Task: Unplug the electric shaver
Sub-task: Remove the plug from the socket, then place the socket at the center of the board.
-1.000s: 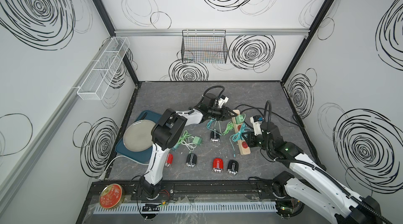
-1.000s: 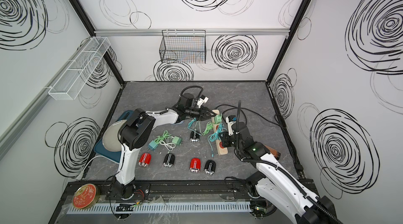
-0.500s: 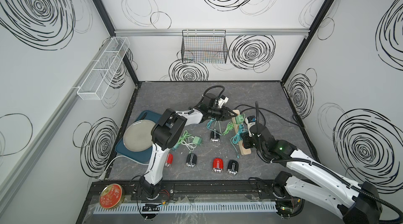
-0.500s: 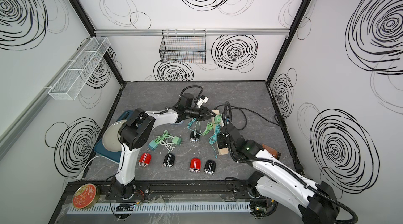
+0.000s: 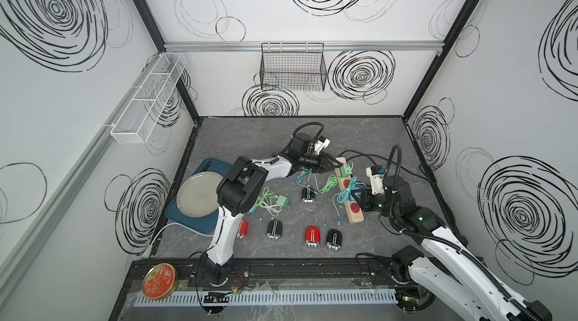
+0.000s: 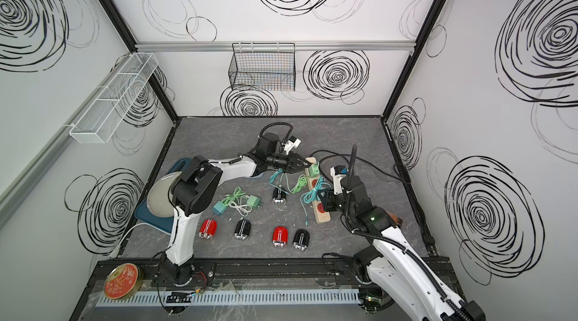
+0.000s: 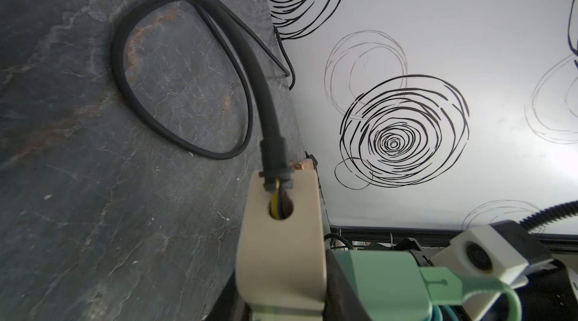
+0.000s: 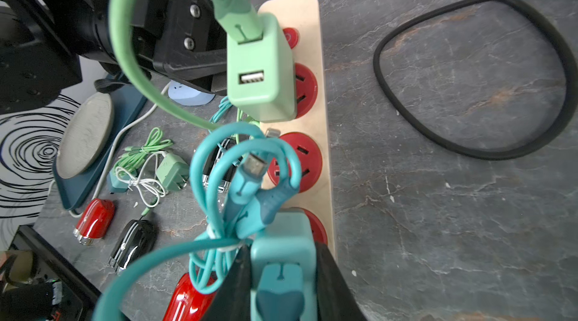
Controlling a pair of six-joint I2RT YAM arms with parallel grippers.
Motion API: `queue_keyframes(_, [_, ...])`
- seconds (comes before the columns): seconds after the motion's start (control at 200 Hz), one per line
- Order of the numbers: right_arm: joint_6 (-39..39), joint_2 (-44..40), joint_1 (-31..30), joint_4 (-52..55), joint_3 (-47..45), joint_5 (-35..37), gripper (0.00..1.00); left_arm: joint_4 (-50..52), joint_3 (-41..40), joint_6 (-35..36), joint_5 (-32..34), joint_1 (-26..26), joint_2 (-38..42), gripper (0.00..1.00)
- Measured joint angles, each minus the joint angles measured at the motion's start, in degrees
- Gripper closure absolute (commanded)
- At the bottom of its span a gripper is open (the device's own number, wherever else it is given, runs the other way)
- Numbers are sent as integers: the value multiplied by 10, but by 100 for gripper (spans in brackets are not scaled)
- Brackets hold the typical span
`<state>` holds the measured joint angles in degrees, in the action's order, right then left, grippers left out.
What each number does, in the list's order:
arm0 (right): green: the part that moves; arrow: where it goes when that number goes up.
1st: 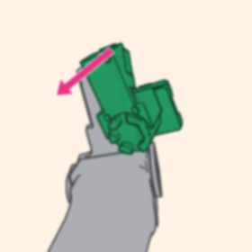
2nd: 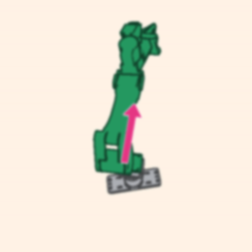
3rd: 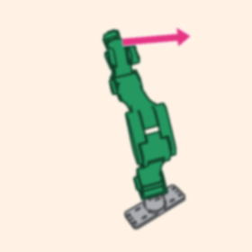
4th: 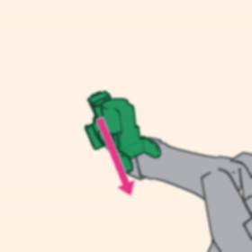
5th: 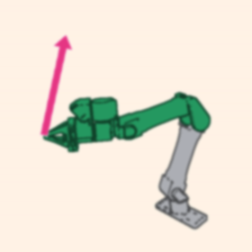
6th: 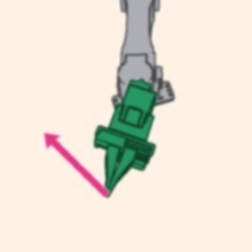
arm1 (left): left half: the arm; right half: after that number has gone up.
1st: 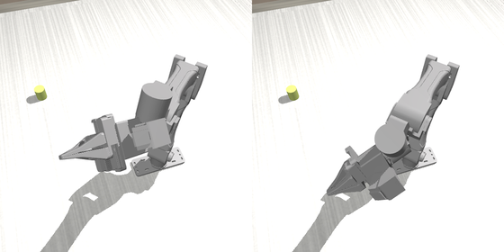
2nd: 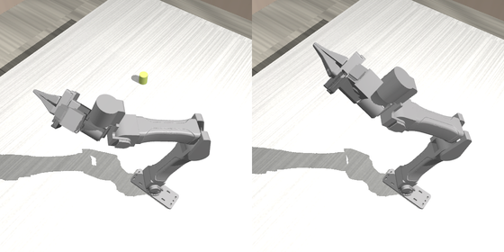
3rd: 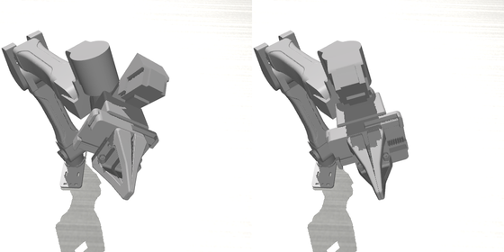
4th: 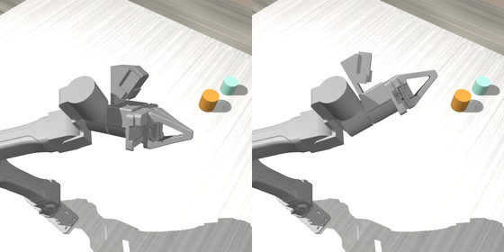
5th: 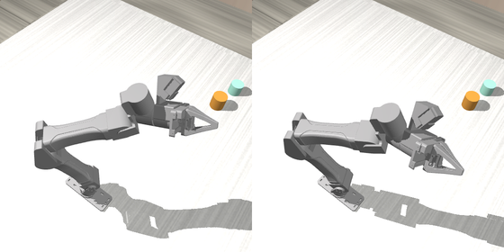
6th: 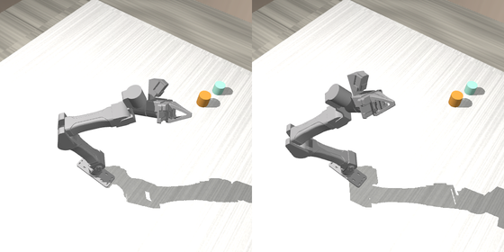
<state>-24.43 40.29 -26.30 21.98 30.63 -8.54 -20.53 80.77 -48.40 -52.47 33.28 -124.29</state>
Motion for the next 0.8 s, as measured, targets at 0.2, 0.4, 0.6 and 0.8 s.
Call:
queue_keyframes(0.2, [5, -20, 9, -43, 17, -6, 91, 44, -13, 17, 51, -39, -18, 83])
queue_keyframes(0.4, [20, -10, 8, -38, 28, 23, 91, 49, -9, 17, 65, -39, -18, 82])
queue_keyframes(0.6, [32, -10, 8, -27, 53, 38, 91, 70, 34, 19, 78, -17, -46, 81])
queue_keyframes(0.8, [40, -10, 8, -27, 62, 25, 91, 77, 88, 9, 84, 7, -93, 81])
